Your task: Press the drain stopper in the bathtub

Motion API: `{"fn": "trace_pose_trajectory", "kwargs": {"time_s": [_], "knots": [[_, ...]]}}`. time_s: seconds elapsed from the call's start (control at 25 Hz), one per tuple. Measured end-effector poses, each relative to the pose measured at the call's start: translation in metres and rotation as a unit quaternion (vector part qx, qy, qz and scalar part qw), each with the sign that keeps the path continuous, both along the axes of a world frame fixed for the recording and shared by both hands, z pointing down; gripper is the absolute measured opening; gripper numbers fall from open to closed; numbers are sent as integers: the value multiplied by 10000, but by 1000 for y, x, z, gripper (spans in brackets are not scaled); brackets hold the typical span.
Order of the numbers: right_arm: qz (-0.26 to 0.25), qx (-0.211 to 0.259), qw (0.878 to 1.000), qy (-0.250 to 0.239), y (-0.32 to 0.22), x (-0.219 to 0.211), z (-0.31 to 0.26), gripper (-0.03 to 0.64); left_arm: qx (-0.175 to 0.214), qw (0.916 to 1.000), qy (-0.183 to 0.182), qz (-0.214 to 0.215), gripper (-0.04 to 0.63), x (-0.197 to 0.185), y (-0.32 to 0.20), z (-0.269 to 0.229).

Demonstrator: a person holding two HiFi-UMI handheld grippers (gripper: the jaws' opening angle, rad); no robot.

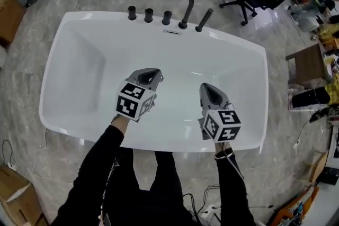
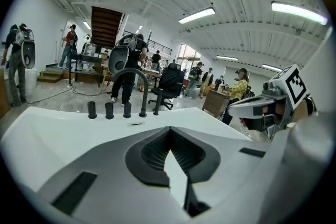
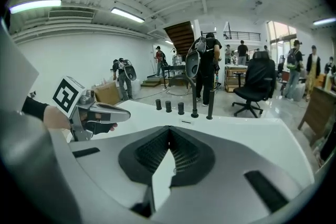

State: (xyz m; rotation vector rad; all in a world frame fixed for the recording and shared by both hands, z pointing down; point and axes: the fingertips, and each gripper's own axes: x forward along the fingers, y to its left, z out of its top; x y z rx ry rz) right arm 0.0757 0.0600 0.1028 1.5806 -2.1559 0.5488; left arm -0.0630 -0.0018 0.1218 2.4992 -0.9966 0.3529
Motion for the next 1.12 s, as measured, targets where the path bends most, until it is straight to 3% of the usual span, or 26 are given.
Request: {"fn": "trace_pose_trajectory", "kwargs": {"time_s": [0.44,0.76,1.12], "knots": [[-450,-334,9983,-161,-32,48,76,2,-243,9989,-246,-318,3,58,-34,64],[-355,-570,9972,-336,-53,69,140,2,-531,9965,-575,-297,3,77,-55,137],[-111,-745,9962,-444,-78,90,224,2,-855,9941,-621,-239,3,99,-97,228]]}}
